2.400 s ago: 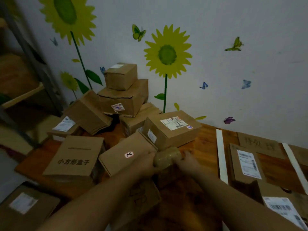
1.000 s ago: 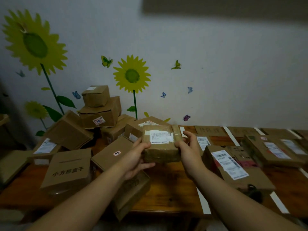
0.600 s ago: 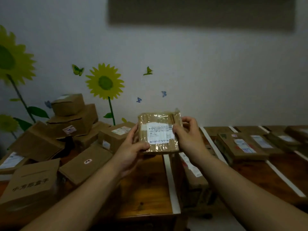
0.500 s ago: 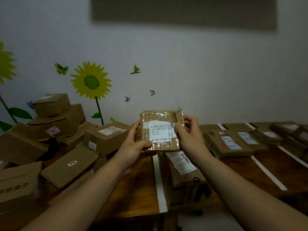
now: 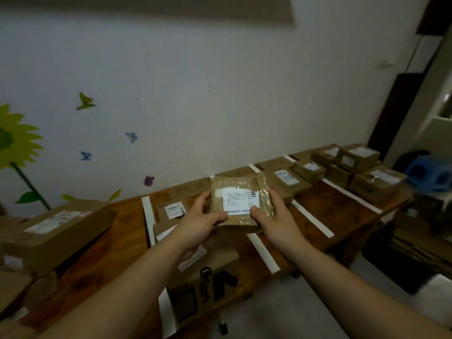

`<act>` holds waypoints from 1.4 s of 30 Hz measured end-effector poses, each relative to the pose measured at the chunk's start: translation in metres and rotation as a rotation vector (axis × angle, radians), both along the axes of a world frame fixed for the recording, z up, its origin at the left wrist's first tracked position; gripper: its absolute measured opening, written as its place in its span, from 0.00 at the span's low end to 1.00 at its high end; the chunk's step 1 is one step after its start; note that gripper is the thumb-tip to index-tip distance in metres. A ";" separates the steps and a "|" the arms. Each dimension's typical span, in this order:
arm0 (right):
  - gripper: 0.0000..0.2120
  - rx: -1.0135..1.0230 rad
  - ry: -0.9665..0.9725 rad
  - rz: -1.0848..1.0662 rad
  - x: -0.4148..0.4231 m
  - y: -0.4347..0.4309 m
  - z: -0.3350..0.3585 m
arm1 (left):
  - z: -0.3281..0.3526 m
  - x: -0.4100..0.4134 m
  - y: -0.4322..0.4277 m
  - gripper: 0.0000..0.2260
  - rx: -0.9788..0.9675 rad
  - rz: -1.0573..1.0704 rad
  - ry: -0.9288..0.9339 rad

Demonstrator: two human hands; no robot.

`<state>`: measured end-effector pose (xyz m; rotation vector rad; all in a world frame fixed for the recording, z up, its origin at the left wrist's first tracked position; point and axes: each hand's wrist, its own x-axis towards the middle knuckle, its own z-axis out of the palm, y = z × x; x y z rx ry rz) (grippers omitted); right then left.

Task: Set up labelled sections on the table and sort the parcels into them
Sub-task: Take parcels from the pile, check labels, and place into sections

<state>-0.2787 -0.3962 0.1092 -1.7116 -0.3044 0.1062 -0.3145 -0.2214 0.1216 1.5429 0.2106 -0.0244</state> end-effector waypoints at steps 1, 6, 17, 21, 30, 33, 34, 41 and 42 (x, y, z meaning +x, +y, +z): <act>0.21 -0.003 0.000 0.003 0.007 0.001 -0.001 | 0.000 0.008 0.002 0.29 0.014 -0.009 -0.004; 0.25 -0.070 -0.004 0.088 0.050 0.031 0.006 | -0.002 0.050 0.041 0.28 0.152 -0.015 -0.049; 0.31 -0.141 0.078 0.233 0.153 0.131 -0.022 | -0.024 0.136 0.147 0.24 0.282 0.027 0.071; 0.33 -0.230 0.130 0.263 0.188 0.145 -0.044 | -0.049 0.170 0.157 0.23 0.343 0.044 0.174; 0.28 -0.382 0.239 0.386 0.278 0.152 -0.115 | -0.113 0.243 0.146 0.28 0.568 -0.079 0.283; 0.24 -0.430 0.295 0.403 0.300 0.151 -0.145 | -0.138 0.260 0.146 0.28 0.586 -0.185 0.406; 0.23 -0.439 0.324 0.407 0.305 0.151 -0.153 | -0.146 0.265 0.145 0.30 0.592 -0.208 0.455; 0.31 -0.537 0.399 0.390 0.319 0.150 -0.191 | -0.175 0.289 0.134 0.37 0.650 -0.271 0.634; 0.32 -0.560 0.407 0.394 0.321 0.149 -0.196 | -0.177 0.291 0.135 0.37 0.646 -0.272 0.650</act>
